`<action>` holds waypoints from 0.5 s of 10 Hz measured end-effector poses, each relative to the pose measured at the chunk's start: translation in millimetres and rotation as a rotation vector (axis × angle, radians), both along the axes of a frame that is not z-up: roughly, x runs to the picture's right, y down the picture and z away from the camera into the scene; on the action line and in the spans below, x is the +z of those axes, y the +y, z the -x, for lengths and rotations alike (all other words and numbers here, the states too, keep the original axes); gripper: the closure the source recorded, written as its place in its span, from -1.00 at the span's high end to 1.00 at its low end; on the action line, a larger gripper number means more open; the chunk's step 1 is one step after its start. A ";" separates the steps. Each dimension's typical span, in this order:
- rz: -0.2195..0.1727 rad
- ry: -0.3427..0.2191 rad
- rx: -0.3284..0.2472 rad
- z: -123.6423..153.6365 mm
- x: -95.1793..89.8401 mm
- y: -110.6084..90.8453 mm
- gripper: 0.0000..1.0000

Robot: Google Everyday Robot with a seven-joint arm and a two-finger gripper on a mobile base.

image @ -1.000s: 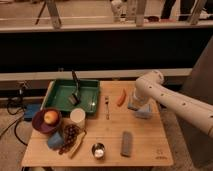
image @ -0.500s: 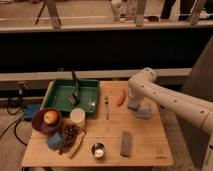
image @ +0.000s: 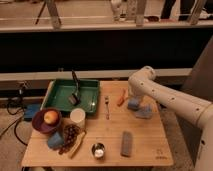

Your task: Wipe table surface with sponge

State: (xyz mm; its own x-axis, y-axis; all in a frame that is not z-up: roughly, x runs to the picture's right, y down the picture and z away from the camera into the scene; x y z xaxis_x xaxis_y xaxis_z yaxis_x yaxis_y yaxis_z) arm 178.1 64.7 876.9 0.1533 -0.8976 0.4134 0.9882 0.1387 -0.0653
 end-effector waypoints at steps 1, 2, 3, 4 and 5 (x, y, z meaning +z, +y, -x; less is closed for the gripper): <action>-0.004 0.003 -0.004 0.3 4.6 -1.7 0.60; -0.007 0.006 -0.006 -0.6 8.4 -3.0 0.60; -0.008 0.014 -0.004 -4.7 13.9 -3.2 0.60; -0.006 0.019 0.000 -7.8 19.2 -3.0 0.60; -0.003 0.023 0.002 -9.1 25.1 -2.9 0.60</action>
State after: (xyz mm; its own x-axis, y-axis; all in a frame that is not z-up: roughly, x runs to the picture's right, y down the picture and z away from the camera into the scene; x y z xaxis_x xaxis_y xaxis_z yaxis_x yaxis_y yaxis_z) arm 187.2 61.9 902.0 0.1644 -0.8986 0.4069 0.9862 0.1407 -0.0876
